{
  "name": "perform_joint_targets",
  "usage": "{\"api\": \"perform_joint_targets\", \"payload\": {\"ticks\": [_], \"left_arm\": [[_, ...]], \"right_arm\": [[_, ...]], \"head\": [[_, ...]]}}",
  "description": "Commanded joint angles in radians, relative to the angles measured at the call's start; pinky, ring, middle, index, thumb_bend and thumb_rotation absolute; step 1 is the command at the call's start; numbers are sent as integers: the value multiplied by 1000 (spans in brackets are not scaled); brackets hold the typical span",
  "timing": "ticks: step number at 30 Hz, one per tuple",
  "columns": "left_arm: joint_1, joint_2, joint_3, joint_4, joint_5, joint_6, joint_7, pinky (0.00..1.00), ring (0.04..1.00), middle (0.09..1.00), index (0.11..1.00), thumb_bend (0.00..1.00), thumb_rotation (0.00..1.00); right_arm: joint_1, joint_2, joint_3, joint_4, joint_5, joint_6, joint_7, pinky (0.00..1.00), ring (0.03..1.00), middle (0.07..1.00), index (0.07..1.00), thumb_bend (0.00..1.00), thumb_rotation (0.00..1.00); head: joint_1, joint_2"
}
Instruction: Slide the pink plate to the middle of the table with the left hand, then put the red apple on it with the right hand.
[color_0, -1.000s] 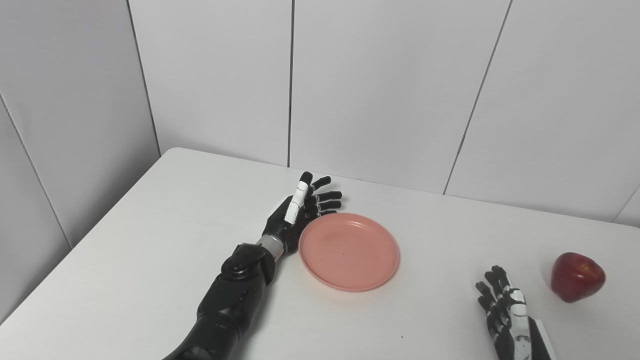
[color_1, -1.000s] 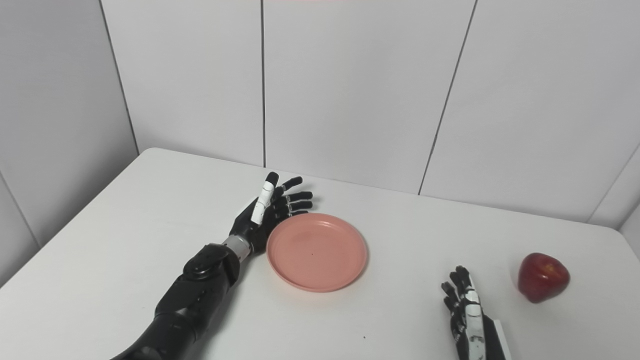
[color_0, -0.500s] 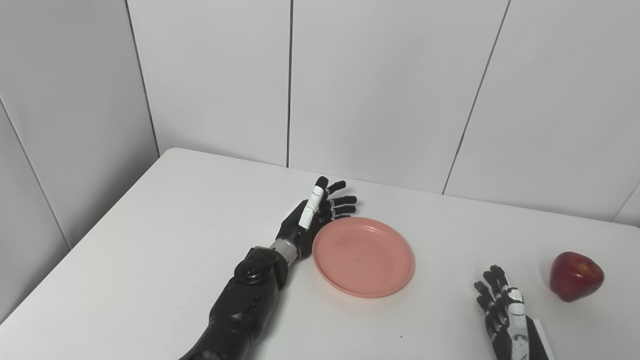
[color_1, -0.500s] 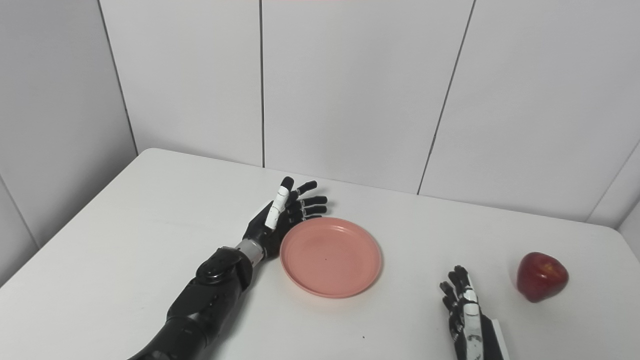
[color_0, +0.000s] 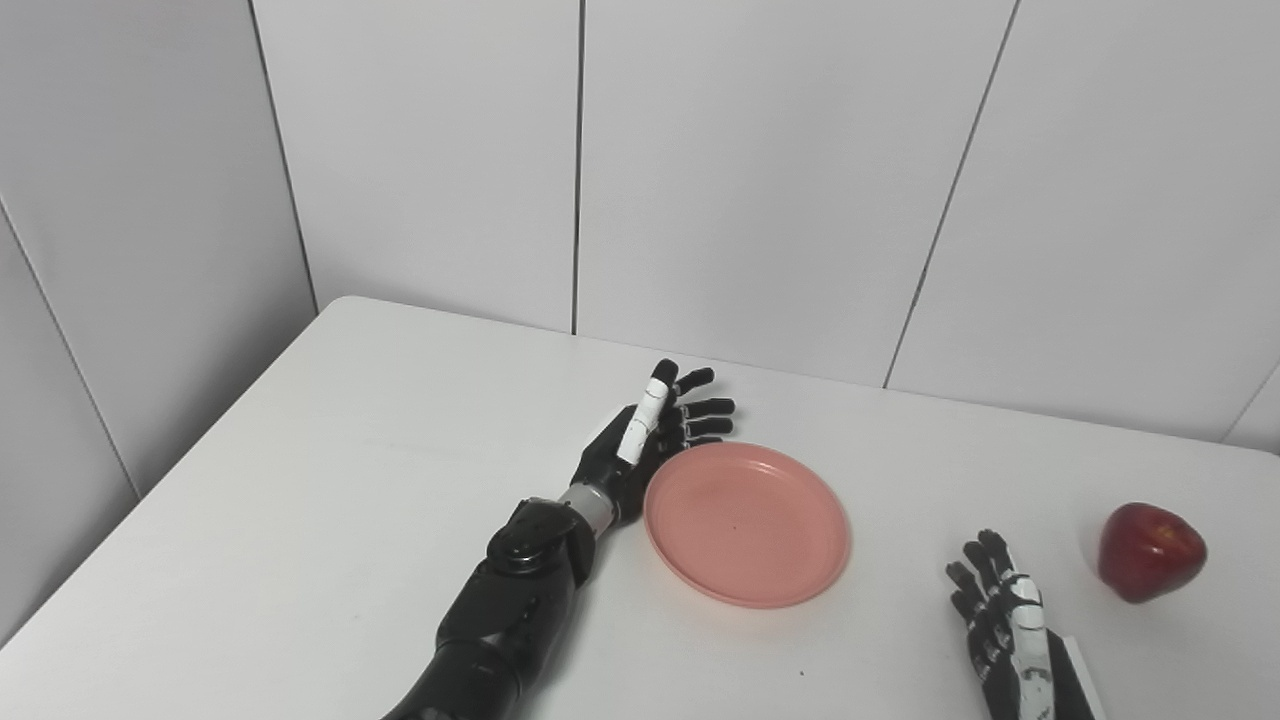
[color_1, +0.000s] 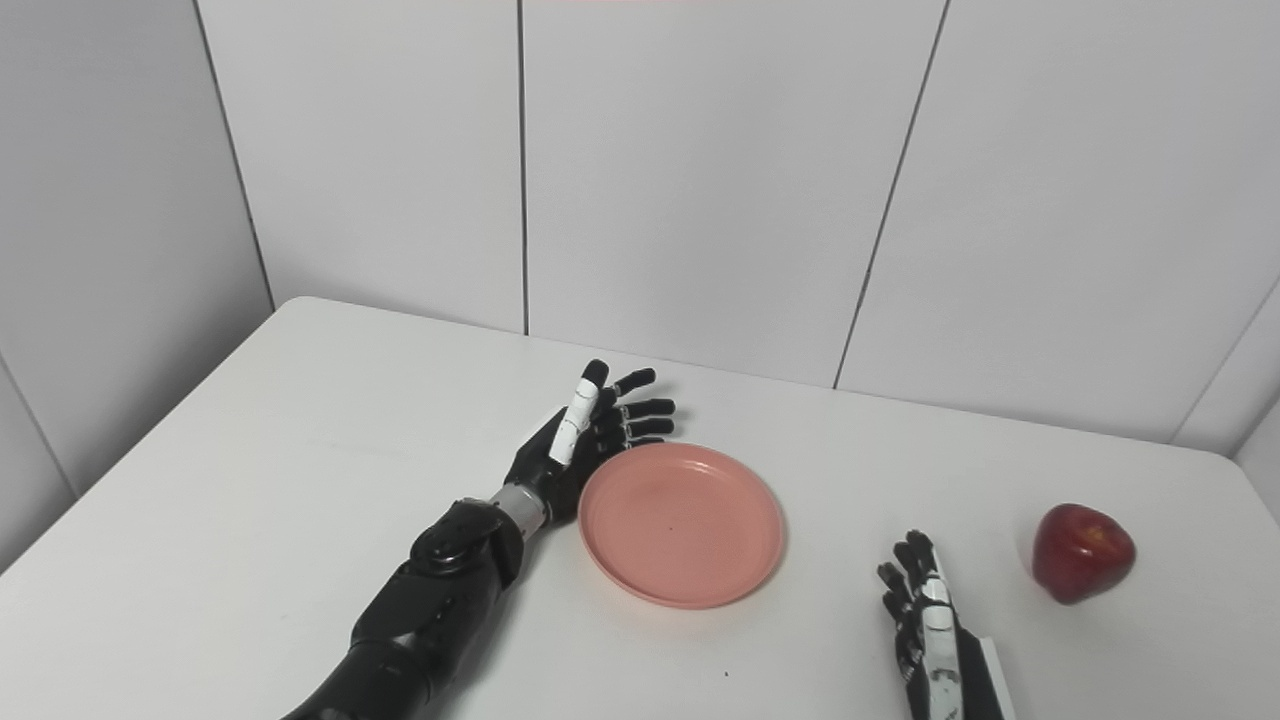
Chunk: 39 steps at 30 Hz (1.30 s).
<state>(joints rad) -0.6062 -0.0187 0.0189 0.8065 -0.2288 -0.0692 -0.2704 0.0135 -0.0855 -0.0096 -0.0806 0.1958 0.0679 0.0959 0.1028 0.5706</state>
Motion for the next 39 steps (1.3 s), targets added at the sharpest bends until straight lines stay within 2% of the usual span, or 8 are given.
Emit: {"api": "perform_joint_targets", "payload": {"ticks": [1,8,20,39], "left_arm": [[63,-8,-10,46,23,71,13,768,764,751,856,949,922],[60,-9,-8,35,7,92,-6,767,771,757,867,961,934],[68,2,-43,23,27,98,-26,776,763,744,865,1000,916],[57,66,1,6,2,120,-72,797,791,791,886,947,933]], "right_arm": [[-7,18,17,-10,3,29,12,1000,949,972,977,843,1000],[-11,21,21,-5,-7,21,13,1000,949,972,977,833,1000],[-13,36,32,-5,-21,15,8,1000,950,970,972,831,1000],[-40,102,73,27,-118,6,-59,1000,941,961,965,883,989]], "head": [[0,0],[-2,-3],[-31,-1],[-247,-2]]}}
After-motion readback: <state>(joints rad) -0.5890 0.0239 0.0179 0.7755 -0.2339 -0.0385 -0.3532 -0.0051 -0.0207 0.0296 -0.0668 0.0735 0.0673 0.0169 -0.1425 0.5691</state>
